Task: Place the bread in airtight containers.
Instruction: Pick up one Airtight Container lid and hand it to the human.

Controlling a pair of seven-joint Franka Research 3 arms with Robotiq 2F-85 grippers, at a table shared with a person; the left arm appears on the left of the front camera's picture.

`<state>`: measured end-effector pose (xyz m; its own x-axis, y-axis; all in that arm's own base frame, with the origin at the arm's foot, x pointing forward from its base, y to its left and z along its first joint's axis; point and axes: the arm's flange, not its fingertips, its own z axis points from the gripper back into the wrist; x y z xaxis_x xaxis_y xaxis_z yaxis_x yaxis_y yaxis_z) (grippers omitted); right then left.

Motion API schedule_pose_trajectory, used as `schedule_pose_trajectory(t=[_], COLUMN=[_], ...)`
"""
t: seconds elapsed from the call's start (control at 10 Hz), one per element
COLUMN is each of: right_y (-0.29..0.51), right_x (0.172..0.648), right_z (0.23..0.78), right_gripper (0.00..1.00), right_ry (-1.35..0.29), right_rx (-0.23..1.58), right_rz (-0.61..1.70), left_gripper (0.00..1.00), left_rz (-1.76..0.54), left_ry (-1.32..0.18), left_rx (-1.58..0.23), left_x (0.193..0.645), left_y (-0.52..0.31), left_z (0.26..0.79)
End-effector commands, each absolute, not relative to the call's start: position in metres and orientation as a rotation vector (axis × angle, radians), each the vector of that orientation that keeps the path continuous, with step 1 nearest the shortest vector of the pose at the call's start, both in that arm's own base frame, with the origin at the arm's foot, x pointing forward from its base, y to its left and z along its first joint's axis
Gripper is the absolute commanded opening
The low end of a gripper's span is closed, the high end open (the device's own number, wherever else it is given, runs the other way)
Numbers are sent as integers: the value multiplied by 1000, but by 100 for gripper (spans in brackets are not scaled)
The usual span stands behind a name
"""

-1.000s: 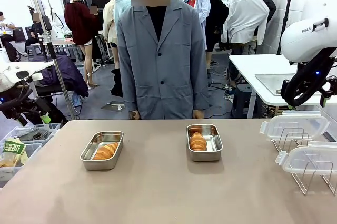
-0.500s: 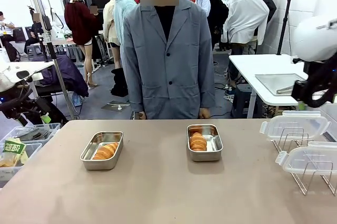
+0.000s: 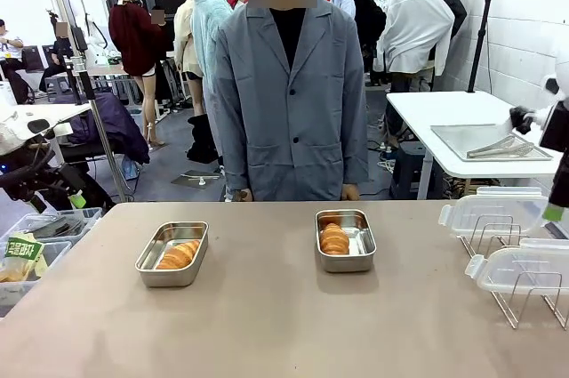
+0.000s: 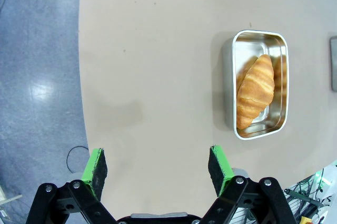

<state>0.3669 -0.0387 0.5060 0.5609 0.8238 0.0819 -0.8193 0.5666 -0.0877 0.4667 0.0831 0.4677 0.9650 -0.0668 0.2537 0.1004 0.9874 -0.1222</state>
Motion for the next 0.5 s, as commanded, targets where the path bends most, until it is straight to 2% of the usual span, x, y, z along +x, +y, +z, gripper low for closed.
schedule_pose_trajectory(t=[0.0, 0.3, 0.4], right_y=[-18, 1, 9], right_x=[370, 368, 370], right_z=[494, 472, 463], right_gripper=[100, 100, 100], right_ry=[-17, -61, -45], right_rx=[-54, -49, -97], right_rz=[1198, 1370, 1348], left_gripper=[100, 100, 100], left_rz=[-76, -76, -76], left_ry=[-246, -246, -246], left_rx=[-112, -112, -112], left_x=[466, 466, 466], left_y=[84, 84, 84], left_z=[468, 468, 468])
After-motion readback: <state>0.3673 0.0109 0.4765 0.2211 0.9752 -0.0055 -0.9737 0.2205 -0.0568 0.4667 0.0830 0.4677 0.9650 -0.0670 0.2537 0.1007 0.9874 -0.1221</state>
